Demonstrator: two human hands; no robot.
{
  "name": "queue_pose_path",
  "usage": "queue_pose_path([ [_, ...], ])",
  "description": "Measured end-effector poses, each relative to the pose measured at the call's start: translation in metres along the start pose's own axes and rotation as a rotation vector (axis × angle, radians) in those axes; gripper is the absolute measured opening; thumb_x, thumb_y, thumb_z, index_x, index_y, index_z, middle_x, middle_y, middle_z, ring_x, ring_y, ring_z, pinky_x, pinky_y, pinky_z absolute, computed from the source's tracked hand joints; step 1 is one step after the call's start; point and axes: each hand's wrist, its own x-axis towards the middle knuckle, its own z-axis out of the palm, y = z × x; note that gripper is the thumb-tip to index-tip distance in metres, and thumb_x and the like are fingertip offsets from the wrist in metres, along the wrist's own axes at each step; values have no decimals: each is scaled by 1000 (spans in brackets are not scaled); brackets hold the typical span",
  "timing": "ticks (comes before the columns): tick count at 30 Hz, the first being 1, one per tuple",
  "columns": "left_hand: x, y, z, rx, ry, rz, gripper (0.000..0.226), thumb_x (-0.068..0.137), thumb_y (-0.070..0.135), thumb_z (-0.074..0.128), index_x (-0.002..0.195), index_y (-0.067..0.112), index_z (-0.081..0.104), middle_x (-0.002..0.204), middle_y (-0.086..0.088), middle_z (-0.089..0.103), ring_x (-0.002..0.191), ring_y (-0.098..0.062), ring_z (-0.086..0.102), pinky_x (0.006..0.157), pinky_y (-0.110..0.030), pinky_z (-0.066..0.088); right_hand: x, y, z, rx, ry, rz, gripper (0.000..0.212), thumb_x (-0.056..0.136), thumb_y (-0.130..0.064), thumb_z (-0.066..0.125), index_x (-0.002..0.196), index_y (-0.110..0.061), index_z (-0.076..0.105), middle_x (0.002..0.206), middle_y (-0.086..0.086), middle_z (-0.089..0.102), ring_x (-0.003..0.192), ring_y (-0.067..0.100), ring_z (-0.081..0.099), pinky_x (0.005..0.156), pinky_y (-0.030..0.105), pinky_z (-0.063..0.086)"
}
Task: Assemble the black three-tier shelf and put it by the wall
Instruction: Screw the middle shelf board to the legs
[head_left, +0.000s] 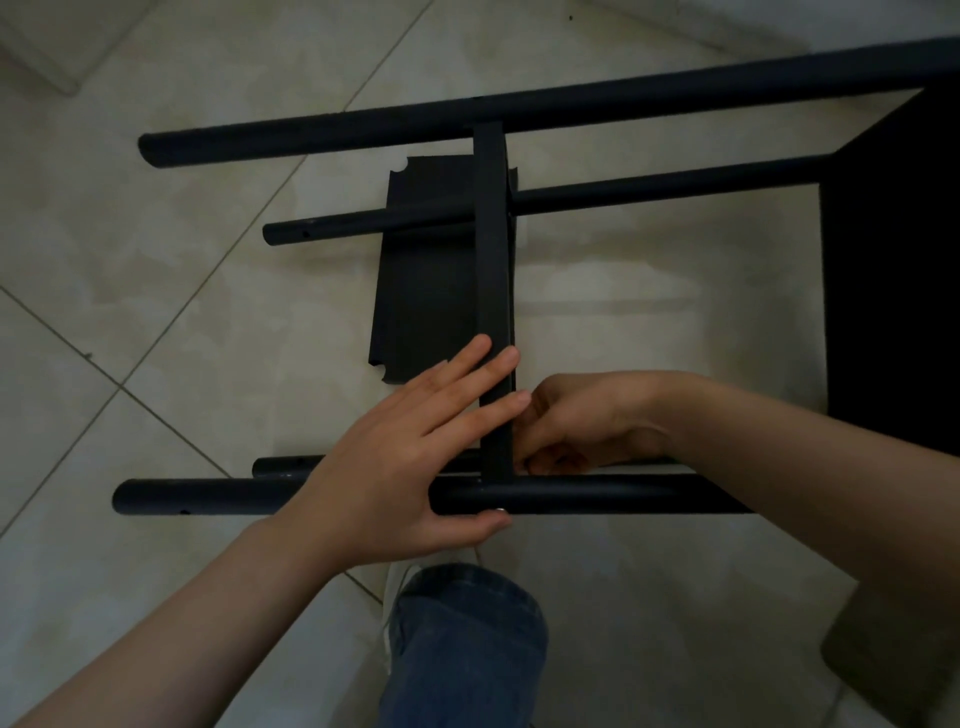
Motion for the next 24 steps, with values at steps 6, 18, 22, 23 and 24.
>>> queue_pose_path([
  [6,0,0,-1,23,-3,15,83,86,52,72,153,14,41,167,-4,24,156,-23,15,121,-46,32,-4,-2,7,-76,127,10,10,88,-9,67,78,-11,67,67,1,65,62,12,57,66,24,47],
  [18,0,5,-5,61,33,46,73,89,53,64,147,11,51,163,-5,33,155,-21,20,113,-39,43,-55,3,18,-464,305,-145,13,91,-28,67,103,-29,71,93,-15,69,85,0,63,73,14,47],
  [22,3,8,-13,119,58,74,64,91,51,64,140,9,59,156,-6,44,151,-21,30,113,-37,43,-64,2,29,-615,362,-212,27,87,-21,71,115,-18,67,103,-6,69,94,9,66,85,25,54],
  [23,4,10,-16,125,64,77,63,91,51,64,138,9,61,154,-6,47,150,-21,32,114,-37,43,-66,1,30,-626,381,-218,27,87,-19,71,113,-18,68,100,-8,68,92,9,65,85,24,53],
  [24,5,11,-19,129,69,75,61,91,50,65,136,9,63,151,-6,50,149,-20,35,114,-36,42,-68,-1,32,-643,397,-216,26,87,-19,71,113,-19,68,98,-10,66,91,8,64,84,24,52],
])
